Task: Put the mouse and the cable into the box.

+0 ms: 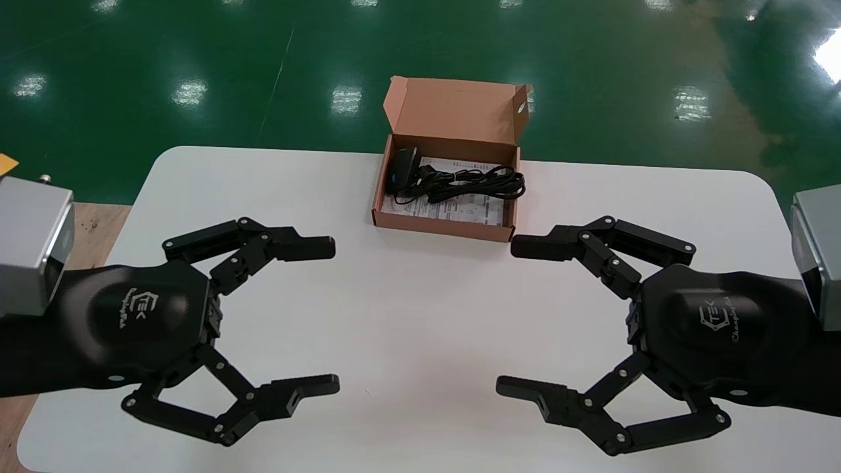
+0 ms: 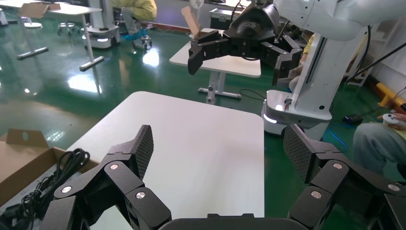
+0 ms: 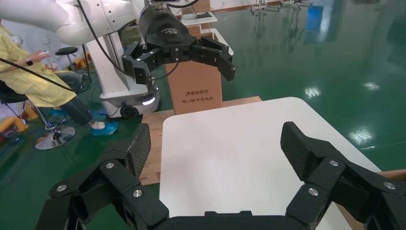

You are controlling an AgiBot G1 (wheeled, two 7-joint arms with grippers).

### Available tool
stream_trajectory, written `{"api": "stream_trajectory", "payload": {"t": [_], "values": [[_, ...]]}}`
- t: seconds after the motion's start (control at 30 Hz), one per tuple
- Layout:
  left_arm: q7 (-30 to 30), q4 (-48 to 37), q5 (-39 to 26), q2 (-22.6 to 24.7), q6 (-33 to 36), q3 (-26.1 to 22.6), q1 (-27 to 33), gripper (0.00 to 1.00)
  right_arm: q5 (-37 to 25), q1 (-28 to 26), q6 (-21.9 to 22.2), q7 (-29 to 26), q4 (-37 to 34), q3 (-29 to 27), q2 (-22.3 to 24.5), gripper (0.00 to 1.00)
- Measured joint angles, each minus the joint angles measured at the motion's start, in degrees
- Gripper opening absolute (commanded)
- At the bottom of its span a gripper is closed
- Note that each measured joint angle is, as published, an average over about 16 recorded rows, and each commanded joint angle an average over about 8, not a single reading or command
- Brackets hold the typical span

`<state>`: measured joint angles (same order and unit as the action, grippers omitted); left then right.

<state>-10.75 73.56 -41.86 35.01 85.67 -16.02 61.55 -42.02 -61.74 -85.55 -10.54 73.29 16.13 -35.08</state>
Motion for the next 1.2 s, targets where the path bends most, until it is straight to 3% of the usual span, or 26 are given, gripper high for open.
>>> {"api": "stream_trajectory", "payload": {"t": [1.2], "values": [[0.0,0.0,0.0,0.0,0.0,0.0,0.0,1.0,0.0,0.0,0.0,0.0,-0.01,0.0,0.0,1.0]]}}
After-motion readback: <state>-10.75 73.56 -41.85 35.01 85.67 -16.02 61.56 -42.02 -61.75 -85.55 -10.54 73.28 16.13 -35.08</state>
